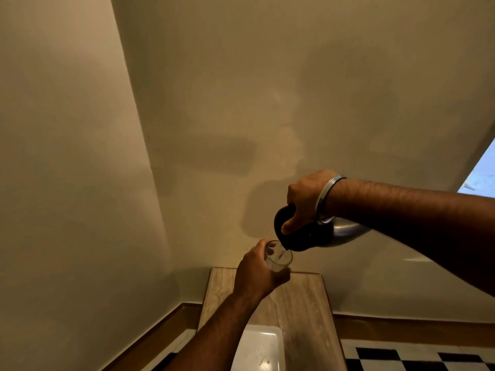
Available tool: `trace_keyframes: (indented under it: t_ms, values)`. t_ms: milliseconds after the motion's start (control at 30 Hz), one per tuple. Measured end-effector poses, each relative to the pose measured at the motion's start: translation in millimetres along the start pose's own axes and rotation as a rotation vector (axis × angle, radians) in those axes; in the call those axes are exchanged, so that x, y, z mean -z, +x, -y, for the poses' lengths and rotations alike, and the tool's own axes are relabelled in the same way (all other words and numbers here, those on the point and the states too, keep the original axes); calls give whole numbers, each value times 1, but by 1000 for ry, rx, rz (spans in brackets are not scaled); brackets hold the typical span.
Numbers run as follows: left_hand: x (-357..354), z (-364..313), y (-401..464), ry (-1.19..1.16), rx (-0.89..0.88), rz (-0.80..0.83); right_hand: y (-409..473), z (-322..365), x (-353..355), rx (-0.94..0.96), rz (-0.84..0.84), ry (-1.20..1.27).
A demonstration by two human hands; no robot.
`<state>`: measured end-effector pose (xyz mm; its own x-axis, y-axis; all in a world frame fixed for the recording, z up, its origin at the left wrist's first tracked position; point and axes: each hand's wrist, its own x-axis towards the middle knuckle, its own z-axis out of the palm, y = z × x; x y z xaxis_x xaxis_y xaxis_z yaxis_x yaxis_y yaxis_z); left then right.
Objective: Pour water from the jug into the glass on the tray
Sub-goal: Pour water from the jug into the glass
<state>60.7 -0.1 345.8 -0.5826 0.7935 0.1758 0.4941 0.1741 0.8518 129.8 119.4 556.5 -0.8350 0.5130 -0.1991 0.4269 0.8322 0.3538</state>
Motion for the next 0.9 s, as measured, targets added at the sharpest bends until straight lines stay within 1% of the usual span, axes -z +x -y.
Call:
trace_keyframes:
  t_ms: [333,900]
  values:
    - [-2,-2,5,-10,-15,7,-5,-5,4,-30,-26,-11]
    - [-13,-1,7,1,-37,18,-7,-6,7,-49,0,-43]
